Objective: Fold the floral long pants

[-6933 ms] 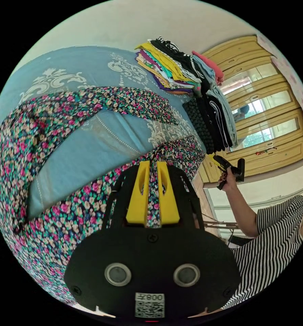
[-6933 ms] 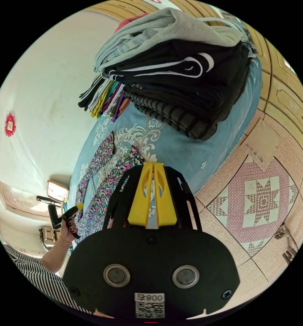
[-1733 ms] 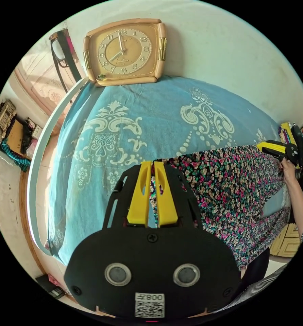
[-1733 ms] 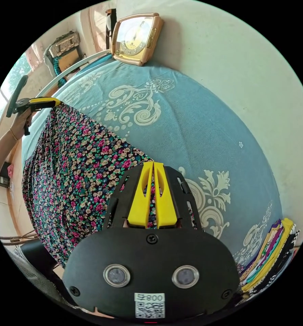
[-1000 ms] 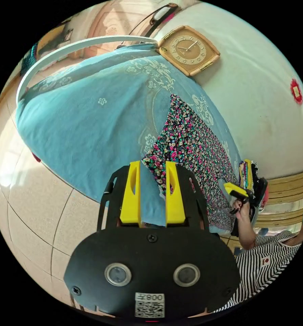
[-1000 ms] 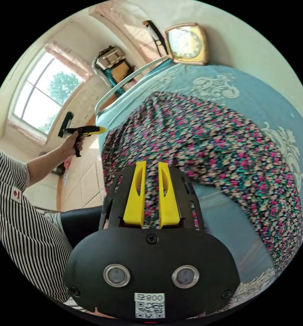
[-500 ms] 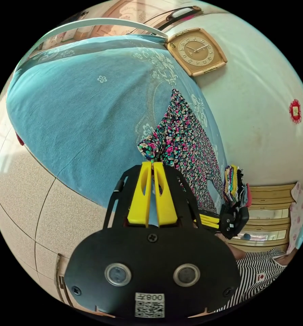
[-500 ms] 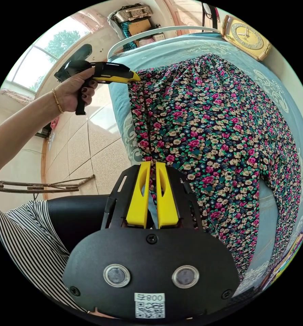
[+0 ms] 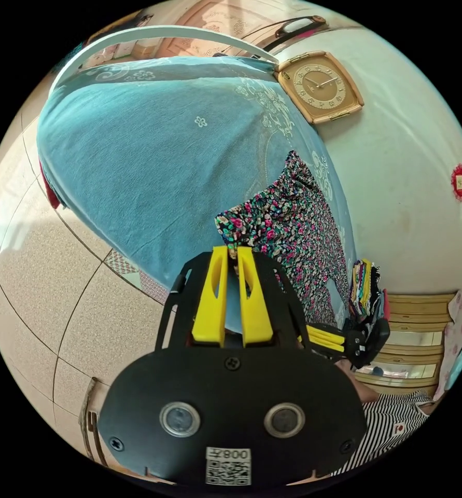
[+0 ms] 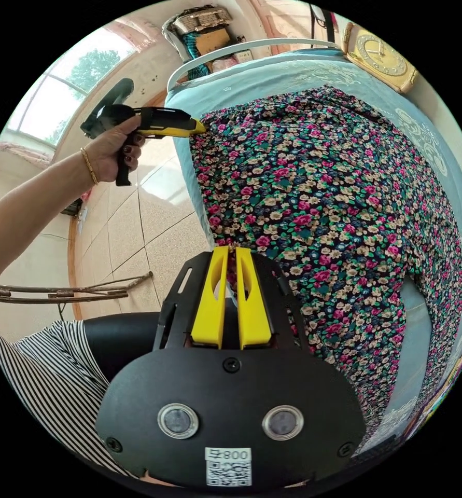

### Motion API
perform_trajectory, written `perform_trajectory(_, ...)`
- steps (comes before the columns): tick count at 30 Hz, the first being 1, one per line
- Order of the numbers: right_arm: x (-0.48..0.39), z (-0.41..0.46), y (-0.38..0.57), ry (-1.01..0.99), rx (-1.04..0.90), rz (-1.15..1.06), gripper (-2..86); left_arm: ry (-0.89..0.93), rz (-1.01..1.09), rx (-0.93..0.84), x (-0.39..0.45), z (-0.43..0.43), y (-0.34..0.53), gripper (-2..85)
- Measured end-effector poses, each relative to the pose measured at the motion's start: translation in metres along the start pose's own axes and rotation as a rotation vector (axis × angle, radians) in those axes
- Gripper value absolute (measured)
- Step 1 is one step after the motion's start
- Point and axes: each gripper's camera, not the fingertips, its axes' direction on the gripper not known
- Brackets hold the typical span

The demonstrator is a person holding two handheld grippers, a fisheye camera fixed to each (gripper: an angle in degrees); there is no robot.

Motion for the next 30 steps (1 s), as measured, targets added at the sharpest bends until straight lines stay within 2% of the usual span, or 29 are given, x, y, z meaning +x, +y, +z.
perform_trajectory(5, 0.018, -0.087, 0.048, -0.096, 0.132, 0.169, 4.9, 0.017, -0.050, 0.078, -0.005, 0.016, 0.020, 6.4)
perform_trajectory(9, 0.060, -0.172, 0.152, -0.117, 0.283, 0.519, 4.9, 0.035, 0.010, 0.060, 0.010, 0.036, 0.041, 6.8)
perform_trajectory(16, 0.097, -0.306, 0.416, 0.122, 0.523, 1.366, 6.0, 0.064, 0.434, -0.209, 0.128, 0.147, 0.089, 7.2)
perform_trajectory(19, 0.092, -0.344, 0.491, 0.149, 0.592, 1.587, 6.8, 0.032, 0.669, -0.330, 0.189, 0.202, 0.113, 7.5)
perform_trajectory(23, 0.086, -0.385, 0.528, 0.157, 0.654, 1.692, 7.1, -0.078, 0.953, -0.441, 0.254, 0.272, 0.151, 7.2)
perform_trajectory(25, 0.088, -0.405, 0.534, 0.139, 0.637, 1.712, 7.1, -0.141, 1.030, -0.498, 0.271, 0.302, 0.166, 6.6)
perform_trajectory(27, 0.091, -0.414, 0.532, 0.087, 0.609, 1.714, 7.0, -0.237, 1.063, -0.533, 0.279, 0.330, 0.177, 5.6)
perform_trajectory(30, 0.082, -0.441, 0.525, 0.102, 0.576, 1.713, 5.5, -0.252, 1.067, -0.526, 0.289, 0.351, 0.182, 2.5)
